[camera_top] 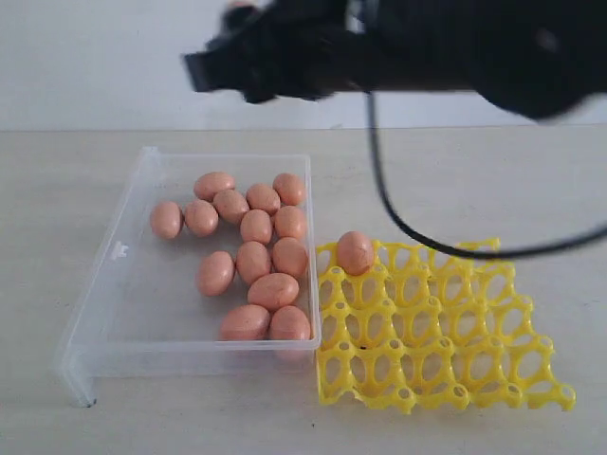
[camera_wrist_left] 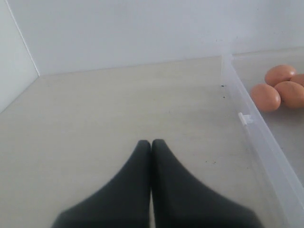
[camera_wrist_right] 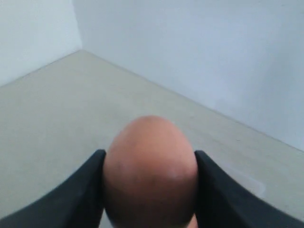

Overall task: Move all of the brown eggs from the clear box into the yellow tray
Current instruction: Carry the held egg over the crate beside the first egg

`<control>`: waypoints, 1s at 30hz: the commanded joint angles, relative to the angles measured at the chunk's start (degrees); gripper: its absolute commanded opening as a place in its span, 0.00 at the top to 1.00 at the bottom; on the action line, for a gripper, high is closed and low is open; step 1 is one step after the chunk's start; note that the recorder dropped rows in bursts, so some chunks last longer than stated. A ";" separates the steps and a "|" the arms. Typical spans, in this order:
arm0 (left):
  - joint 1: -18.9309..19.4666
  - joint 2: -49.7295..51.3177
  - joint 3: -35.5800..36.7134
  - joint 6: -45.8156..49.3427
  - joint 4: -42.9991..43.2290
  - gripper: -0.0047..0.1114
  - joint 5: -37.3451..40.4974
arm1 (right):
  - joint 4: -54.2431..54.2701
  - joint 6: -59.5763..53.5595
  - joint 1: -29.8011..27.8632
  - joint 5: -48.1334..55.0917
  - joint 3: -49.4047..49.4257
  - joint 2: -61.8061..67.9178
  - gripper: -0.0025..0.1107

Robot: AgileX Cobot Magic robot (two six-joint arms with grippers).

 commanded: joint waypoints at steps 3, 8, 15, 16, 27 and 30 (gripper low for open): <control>-0.08 0.17 0.01 -0.21 0.10 1.00 -0.18 | 11.54 4.75 -14.74 -20.66 22.74 -6.87 0.98; -0.19 0.17 0.01 -0.21 0.10 1.00 -0.29 | -15.58 17.48 -19.05 -27.87 26.85 -4.00 0.98; -0.19 0.17 0.01 -0.21 0.10 1.00 -0.39 | -64.06 54.70 -31.58 -52.77 12.22 2.59 0.98; -0.19 0.17 0.01 -0.21 0.10 1.00 -0.39 | -73.49 62.40 -35.85 -58.71 6.86 4.71 0.98; -0.19 0.17 0.01 -0.21 0.10 1.00 -0.15 | -98.93 76.07 -43.52 -66.49 -1.95 20.86 0.98; -0.19 0.17 0.01 -0.21 0.10 1.00 -0.15 | -98.93 71.66 -43.52 -62.35 -1.81 23.16 0.98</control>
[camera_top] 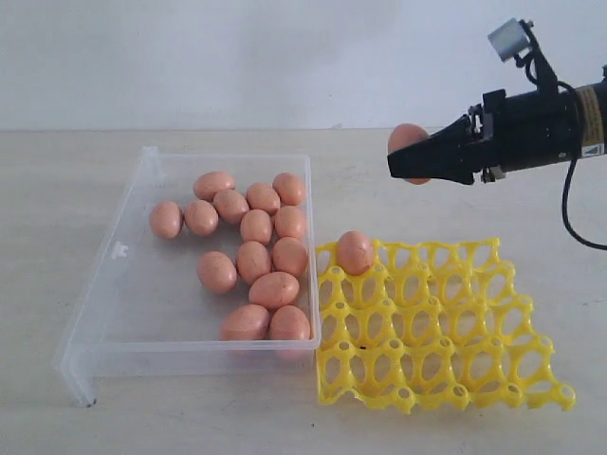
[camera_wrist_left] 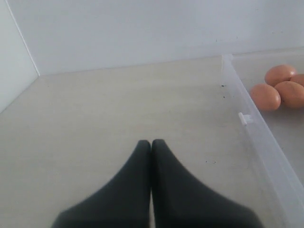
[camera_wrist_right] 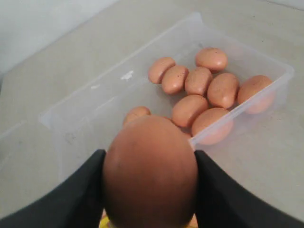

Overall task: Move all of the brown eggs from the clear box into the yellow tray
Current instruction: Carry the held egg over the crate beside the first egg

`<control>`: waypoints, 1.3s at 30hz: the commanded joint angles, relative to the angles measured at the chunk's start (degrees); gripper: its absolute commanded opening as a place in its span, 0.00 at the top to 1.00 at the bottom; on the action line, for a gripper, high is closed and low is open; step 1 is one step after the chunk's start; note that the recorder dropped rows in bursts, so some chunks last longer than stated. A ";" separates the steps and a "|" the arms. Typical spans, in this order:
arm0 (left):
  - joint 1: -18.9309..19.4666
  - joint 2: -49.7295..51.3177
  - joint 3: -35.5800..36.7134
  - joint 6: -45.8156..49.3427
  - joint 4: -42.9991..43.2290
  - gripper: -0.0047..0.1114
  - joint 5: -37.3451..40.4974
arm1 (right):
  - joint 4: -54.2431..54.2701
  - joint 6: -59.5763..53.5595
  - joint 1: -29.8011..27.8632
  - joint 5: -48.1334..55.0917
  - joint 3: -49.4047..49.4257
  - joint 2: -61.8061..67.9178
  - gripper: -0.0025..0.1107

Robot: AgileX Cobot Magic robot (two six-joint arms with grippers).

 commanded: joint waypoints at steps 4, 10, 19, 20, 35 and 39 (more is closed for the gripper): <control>-0.19 0.17 0.01 -0.21 0.10 1.00 -0.15 | 0.26 -6.00 0.10 5.05 -0.31 5.95 0.98; -0.19 0.17 0.01 -0.21 0.10 1.00 -0.15 | 0.26 -15.57 0.91 5.41 -0.31 10.07 0.98; -0.19 0.17 0.01 -0.21 0.10 1.00 -0.15 | 0.26 -19.83 3.60 6.41 -0.31 12.74 0.98; -0.19 0.17 0.01 -0.21 0.10 1.00 -0.15 | 0.26 -19.83 3.60 6.58 -0.31 12.74 0.98; -0.19 0.17 0.01 -0.21 0.10 1.00 -0.15 | 0.26 -21.99 3.60 12.35 -0.31 12.74 0.98; -0.19 0.17 0.01 -0.21 0.10 1.00 -0.15 | 0.26 -18.88 3.60 11.37 -0.31 12.74 0.98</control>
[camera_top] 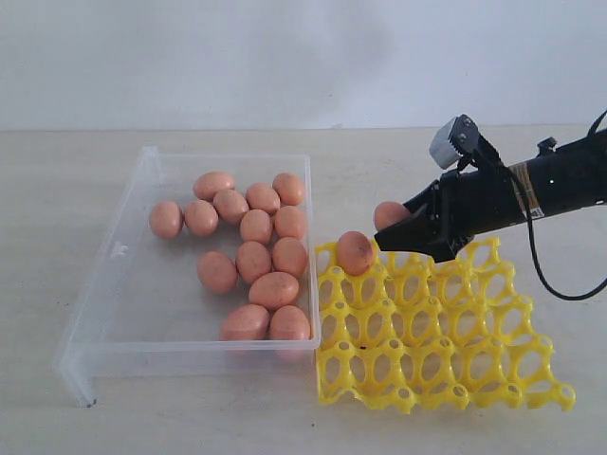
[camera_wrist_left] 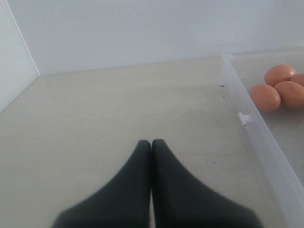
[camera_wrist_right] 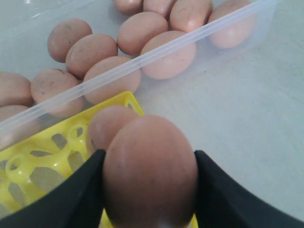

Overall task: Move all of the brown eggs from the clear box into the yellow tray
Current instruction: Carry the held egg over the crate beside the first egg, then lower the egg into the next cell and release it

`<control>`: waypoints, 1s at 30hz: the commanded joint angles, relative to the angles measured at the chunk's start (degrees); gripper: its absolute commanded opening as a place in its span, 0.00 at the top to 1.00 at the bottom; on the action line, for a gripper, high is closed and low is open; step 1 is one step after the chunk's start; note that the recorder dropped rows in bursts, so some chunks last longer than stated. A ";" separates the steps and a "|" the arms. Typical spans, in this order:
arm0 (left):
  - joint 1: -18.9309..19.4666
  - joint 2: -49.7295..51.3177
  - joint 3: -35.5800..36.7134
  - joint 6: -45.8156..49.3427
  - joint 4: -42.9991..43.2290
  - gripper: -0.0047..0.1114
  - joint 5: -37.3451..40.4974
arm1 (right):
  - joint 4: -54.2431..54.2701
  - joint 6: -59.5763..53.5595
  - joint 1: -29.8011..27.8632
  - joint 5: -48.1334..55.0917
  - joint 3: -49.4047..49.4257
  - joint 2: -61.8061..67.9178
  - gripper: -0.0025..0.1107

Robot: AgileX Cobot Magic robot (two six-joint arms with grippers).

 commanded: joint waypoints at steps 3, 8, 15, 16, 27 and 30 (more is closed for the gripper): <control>-0.19 0.17 0.01 -0.21 0.10 1.00 -0.15 | -0.27 2.84 0.03 -1.79 -0.06 -0.15 0.98; -0.19 0.17 0.01 -0.21 0.10 1.00 -0.15 | -0.27 3.88 0.03 -2.29 -0.06 -0.15 0.89; -0.19 0.17 0.01 -0.21 0.10 1.00 -0.26 | -0.27 4.37 0.03 -2.64 -0.06 -0.15 0.69; -0.19 0.17 0.01 -0.21 0.10 1.00 -0.26 | -0.27 4.64 0.03 -2.75 -0.06 -0.15 0.66; -0.19 0.17 0.01 -0.21 0.10 1.00 -0.26 | -0.27 7.66 0.03 -3.42 -0.06 -0.15 0.51; -0.19 0.17 0.01 -0.21 0.10 1.00 -0.26 | -0.27 7.93 0.03 -3.42 -0.06 -0.15 0.51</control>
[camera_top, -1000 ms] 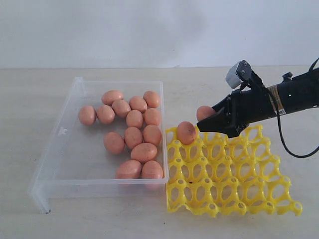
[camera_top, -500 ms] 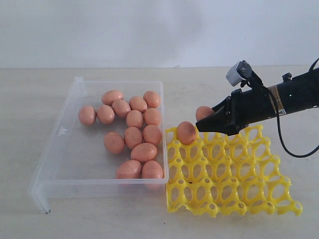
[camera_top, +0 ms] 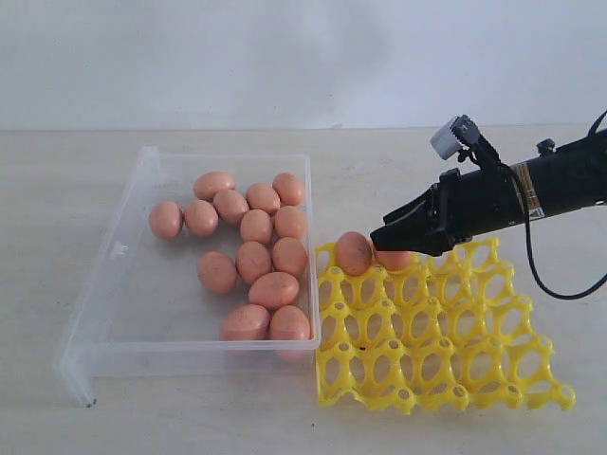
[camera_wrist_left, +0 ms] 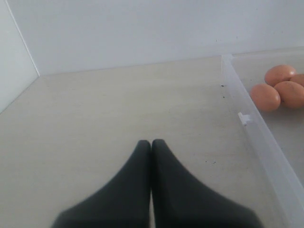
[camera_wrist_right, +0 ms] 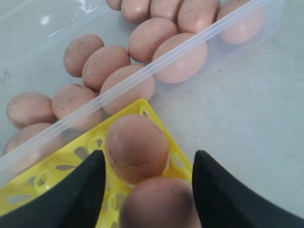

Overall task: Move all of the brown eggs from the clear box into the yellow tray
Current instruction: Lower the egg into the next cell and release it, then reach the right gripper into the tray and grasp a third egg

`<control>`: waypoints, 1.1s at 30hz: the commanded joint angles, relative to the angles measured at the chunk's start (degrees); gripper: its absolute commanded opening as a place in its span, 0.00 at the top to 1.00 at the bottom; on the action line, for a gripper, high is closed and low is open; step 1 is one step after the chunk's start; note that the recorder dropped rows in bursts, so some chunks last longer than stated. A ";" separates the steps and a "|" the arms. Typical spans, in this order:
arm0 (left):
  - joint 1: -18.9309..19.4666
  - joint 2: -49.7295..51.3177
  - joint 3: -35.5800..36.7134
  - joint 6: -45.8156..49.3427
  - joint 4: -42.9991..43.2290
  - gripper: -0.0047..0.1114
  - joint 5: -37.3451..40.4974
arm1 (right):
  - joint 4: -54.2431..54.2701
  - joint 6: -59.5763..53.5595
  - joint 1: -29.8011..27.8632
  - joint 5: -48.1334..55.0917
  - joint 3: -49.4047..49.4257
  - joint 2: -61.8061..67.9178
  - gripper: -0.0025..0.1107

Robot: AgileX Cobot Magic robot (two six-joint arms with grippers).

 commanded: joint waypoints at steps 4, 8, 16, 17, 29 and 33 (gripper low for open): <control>-0.19 0.17 0.01 -0.21 0.10 1.00 -0.26 | 0.22 0.48 0.03 -0.40 -0.06 -0.15 0.51; -0.19 0.17 0.01 -0.21 0.10 1.00 -0.26 | 8.72 0.34 0.03 1.32 -0.06 -0.15 0.52; -0.19 0.17 0.01 -0.21 0.10 1.00 -0.26 | 35.59 6.63 11.17 -12.03 -1.51 -5.36 0.98; -0.19 0.17 0.01 -0.21 0.10 1.00 -0.26 | 35.18 3.96 13.47 -12.03 -2.70 -5.53 0.98; -0.19 0.17 0.01 -0.21 0.10 1.00 -0.15 | 0.22 40.39 41.37 44.55 -23.15 -3.99 0.98; -0.19 0.17 0.01 -0.21 0.10 1.00 -0.15 | 0.22 33.14 41.37 52.33 -23.38 -3.59 0.98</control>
